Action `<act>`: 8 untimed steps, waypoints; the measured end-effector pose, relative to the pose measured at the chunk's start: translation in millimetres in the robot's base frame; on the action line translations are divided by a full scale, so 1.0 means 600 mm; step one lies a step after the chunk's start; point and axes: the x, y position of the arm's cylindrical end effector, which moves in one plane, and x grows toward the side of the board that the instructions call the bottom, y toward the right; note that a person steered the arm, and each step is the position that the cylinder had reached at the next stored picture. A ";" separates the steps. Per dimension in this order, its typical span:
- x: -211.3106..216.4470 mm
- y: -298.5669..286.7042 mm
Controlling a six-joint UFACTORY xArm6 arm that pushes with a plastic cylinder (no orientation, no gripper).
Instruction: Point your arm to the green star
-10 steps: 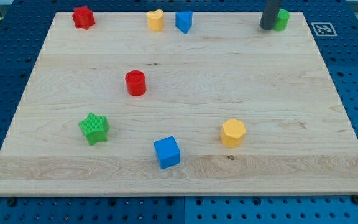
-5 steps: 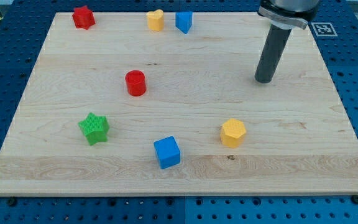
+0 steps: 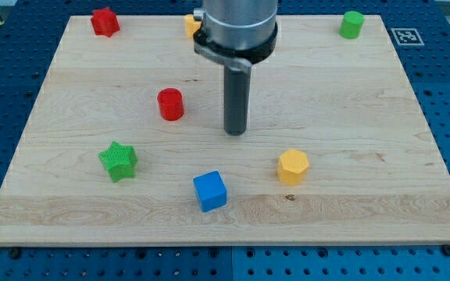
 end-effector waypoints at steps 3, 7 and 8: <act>0.048 -0.150; 0.177 -0.159; 0.183 -0.204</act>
